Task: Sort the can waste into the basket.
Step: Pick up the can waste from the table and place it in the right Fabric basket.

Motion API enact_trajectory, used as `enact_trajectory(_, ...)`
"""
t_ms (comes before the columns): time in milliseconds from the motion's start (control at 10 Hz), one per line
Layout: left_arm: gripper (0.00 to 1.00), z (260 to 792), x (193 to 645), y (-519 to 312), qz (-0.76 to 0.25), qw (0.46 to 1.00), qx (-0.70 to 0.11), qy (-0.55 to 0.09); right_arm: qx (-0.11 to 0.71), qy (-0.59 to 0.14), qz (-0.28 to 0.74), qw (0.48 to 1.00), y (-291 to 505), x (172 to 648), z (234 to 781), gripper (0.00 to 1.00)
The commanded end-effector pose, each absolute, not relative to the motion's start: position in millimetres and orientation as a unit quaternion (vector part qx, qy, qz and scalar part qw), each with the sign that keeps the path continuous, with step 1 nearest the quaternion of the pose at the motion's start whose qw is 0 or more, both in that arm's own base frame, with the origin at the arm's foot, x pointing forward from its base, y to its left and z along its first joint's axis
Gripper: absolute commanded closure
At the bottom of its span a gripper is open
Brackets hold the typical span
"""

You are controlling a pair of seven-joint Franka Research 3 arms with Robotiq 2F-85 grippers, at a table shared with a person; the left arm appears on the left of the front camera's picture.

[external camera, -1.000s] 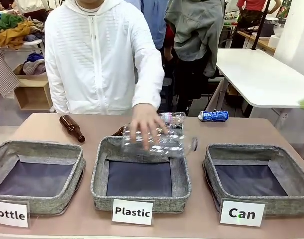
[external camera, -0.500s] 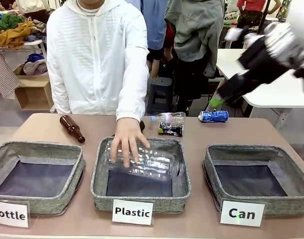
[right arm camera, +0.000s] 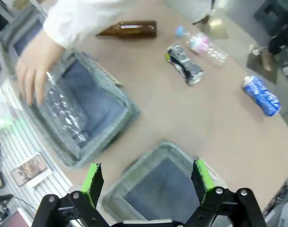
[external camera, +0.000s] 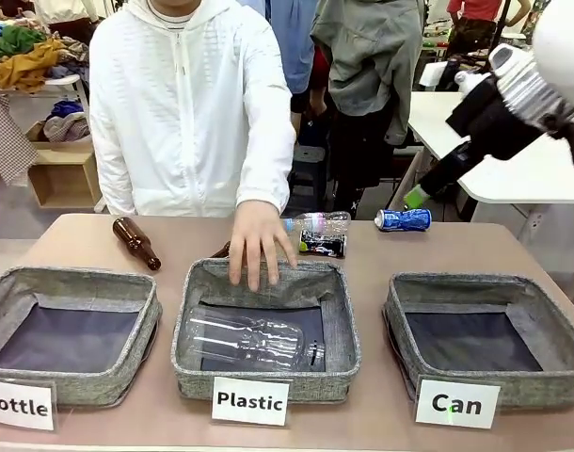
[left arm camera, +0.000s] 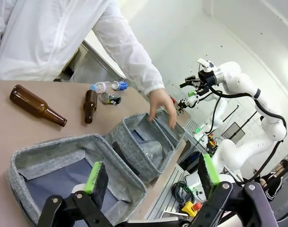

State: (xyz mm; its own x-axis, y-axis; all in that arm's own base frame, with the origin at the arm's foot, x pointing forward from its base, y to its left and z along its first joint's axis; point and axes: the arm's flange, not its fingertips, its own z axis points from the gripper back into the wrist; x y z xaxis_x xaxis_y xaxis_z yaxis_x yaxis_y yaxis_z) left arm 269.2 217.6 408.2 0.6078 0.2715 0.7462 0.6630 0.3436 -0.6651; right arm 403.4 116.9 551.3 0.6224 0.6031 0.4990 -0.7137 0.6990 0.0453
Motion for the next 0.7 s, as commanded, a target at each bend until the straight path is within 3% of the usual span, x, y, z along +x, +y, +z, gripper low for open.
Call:
enact_trajectory(0,0.00,409,269,218,-0.146,0.694,-0.556,-0.433,0.079,-0.231,0.376,0.894,110,397,549,0.00)
enact_trajectory(400,0.00,409,269,218,-0.146,0.694,-0.556,-0.433,0.037,-0.242,0.356,0.902,130,412,538,0.00)
enact_trajectory(600,0.00,409,269,218,-0.146,0.694,-0.556,-0.433,-0.005,-0.241,0.403,0.883,173,439,527,0.00)
